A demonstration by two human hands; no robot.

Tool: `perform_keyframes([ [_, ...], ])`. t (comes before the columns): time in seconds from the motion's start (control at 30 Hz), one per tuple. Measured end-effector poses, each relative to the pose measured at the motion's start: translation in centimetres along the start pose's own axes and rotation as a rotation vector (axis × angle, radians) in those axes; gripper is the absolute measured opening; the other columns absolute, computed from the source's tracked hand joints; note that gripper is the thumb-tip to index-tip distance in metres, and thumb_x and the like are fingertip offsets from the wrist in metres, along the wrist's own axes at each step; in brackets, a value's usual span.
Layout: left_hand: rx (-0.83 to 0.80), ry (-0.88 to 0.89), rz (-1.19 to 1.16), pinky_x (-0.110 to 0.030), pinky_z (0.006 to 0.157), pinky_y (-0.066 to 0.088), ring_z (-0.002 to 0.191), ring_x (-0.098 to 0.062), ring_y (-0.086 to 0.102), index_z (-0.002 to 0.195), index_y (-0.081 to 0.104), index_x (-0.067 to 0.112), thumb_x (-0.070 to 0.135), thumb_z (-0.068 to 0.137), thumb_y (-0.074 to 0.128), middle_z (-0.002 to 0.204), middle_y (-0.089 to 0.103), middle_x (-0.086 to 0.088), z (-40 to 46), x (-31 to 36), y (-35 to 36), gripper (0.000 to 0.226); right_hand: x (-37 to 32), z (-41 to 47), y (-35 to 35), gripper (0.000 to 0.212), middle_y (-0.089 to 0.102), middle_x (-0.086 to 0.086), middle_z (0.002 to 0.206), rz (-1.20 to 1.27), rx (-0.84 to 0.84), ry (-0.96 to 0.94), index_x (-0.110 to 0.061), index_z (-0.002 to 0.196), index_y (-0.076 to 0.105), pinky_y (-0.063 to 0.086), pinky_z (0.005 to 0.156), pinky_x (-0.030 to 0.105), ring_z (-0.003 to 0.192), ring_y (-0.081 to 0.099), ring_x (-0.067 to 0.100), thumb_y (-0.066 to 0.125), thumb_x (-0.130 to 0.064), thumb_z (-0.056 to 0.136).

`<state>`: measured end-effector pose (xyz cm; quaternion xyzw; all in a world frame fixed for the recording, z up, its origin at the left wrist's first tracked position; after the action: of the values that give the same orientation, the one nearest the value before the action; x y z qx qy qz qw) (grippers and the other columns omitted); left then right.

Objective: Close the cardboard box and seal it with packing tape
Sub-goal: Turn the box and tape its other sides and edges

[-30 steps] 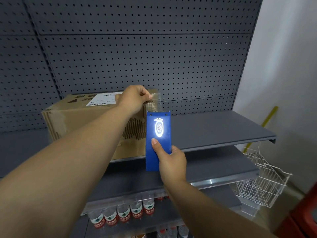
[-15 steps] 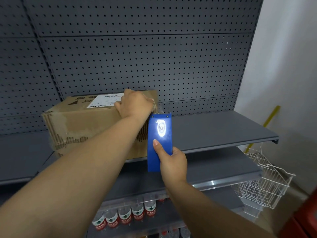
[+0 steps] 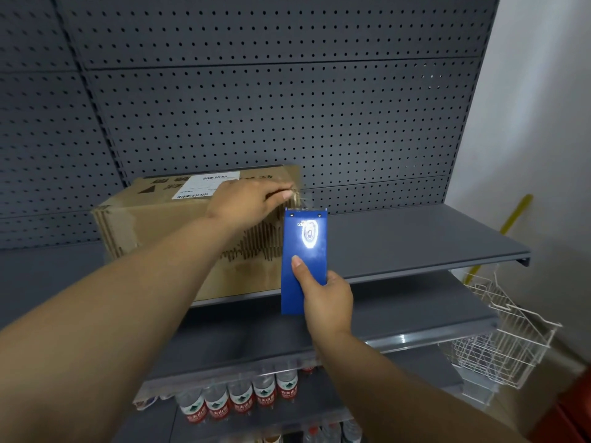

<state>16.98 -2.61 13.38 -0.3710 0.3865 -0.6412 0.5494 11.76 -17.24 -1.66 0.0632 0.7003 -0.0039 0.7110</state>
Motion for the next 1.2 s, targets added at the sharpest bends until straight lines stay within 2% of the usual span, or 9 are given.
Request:
perform_keyframes([
  [0.17, -0.057, 0.001, 0.031, -0.035, 0.096, 0.040, 0.132, -0.013, 0.039, 0.137, 0.039, 0.041, 0.056, 0.093, 0.034, 0.146, 0.038, 0.017, 0.9, 0.4, 0.6, 0.047, 0.3, -0.1, 0.6, 0.035, 0.071, 0.003, 0.081, 0.015, 0.007, 0.006, -0.007, 0.081, 0.068, 0.054, 0.067, 0.031, 0.075, 0.068, 0.016, 0.070, -0.042, 0.077],
  [0.37, -0.039, 0.000, -0.040, -0.032, 0.096, 0.038, 0.129, -0.014, 0.043, 0.132, 0.047, 0.040, 0.054, 0.093, 0.035, 0.139, 0.048, 0.015, 3.1, -0.2, 0.3, 0.043, -1.8, 0.7, 0.6, 0.029, 0.068, -0.002, 0.073, 0.004, 0.006, -0.055, -0.014, 0.072, 0.063, 0.046, 0.058, 0.024, 0.067, 0.063, 0.012, 0.069, -0.042, 0.079],
  [0.47, -0.086, -0.071, -0.022, -0.034, 0.092, 0.040, 0.125, -0.018, 0.046, 0.129, 0.049, 0.043, 0.054, 0.094, 0.032, 0.136, 0.052, 0.009, 4.8, -1.9, -0.1, 0.041, -3.8, 1.9, 1.1, 0.030, 0.068, 0.003, 0.075, -0.027, -0.024, -0.095, -0.014, 0.069, 0.061, 0.049, 0.066, 0.034, 0.070, 0.063, 0.019, 0.065, -0.041, 0.081],
  [0.57, -0.113, -0.087, -0.012, -0.037, 0.088, 0.044, 0.116, -0.020, 0.051, 0.124, 0.053, 0.043, 0.053, 0.096, 0.029, 0.128, 0.057, 0.006, 6.5, -2.8, -0.7, 0.039, -5.2, 3.3, 1.9, 0.032, 0.072, 0.012, 0.087, -0.004, -0.075, -0.077, -0.007, 0.079, 0.064, 0.053, 0.075, 0.040, 0.080, 0.067, 0.027, 0.064, -0.039, 0.082],
  [0.67, -0.107, -0.092, 0.014, -0.032, 0.078, 0.039, 0.109, -0.020, 0.053, 0.115, 0.058, 0.037, 0.053, 0.097, 0.025, 0.121, 0.060, 0.004, 8.0, -3.3, -0.8, 0.041, -6.4, 4.6, 2.6, 0.036, 0.072, 0.010, 0.090, -0.031, -0.090, -0.082, -0.004, 0.085, 0.065, 0.053, 0.075, 0.037, 0.083, 0.068, 0.024, 0.063, -0.040, 0.083],
  [0.87, -0.105, -0.120, 0.023, -0.035, 0.085, 0.042, 0.109, -0.019, 0.053, 0.115, 0.057, 0.039, 0.064, 0.092, 0.017, 0.116, 0.060, 0.007, 9.9, -4.1, -0.7, 0.053, -8.4, 6.7, 3.1, 0.046, 0.070, 0.018, 0.090, -0.080, -0.029, -0.111, 0.002, 0.083, 0.063, 0.053, 0.078, 0.046, 0.085, 0.066, 0.034, 0.063, -0.043, 0.082],
  [0.93, -0.088, -0.128, -0.009, -0.036, 0.086, 0.045, 0.106, -0.014, 0.055, 0.113, 0.058, 0.045, 0.071, 0.087, 0.021, 0.108, 0.063, 0.012, 10.4, -4.5, -0.6, 0.052, -9.0, 7.2, 3.4, 0.045, 0.070, 0.017, 0.090, -0.091, -0.026, -0.118, 0.001, 0.081, 0.063, 0.054, 0.079, 0.048, 0.085, 0.067, 0.034, 0.063, -0.044, 0.082],
  [1.0, -0.056, -0.130, -0.020, -0.031, 0.081, 0.044, 0.102, -0.011, 0.056, 0.110, 0.059, 0.048, 0.071, 0.086, 0.029, 0.102, 0.065, 0.016, 11.0, -4.8, -0.7, 0.046, -9.3, 7.5, 3.6, 0.042, 0.070, 0.017, 0.090, -0.099, -0.025, -0.116, -0.001, 0.077, 0.062, 0.054, 0.080, 0.048, 0.086, 0.067, 0.034, 0.063, -0.044, 0.082],
  [1.2, -0.034, -0.105, -0.013, -0.030, 0.073, 0.039, 0.096, -0.014, 0.057, 0.099, 0.063, 0.042, 0.068, 0.088, 0.029, 0.086, 0.059, 0.012, 12.1, -4.8, -0.6, 0.044, -9.7, 7.9, 3.5, 0.045, 0.070, 0.018, 0.091, -0.081, 0.003, -0.118, 0.002, 0.082, 0.063, 0.054, 0.080, 0.049, 0.087, 0.066, 0.036, 0.065, -0.043, 0.081],
])
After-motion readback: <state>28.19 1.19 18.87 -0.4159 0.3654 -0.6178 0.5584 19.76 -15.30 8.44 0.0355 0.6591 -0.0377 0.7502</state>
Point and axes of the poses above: each hand's wrist, its own z-axis towards the middle knuckle, its own y-axis out of the palm, x = y × z, the point moved 10 cm from there along z, towards the middle knuckle
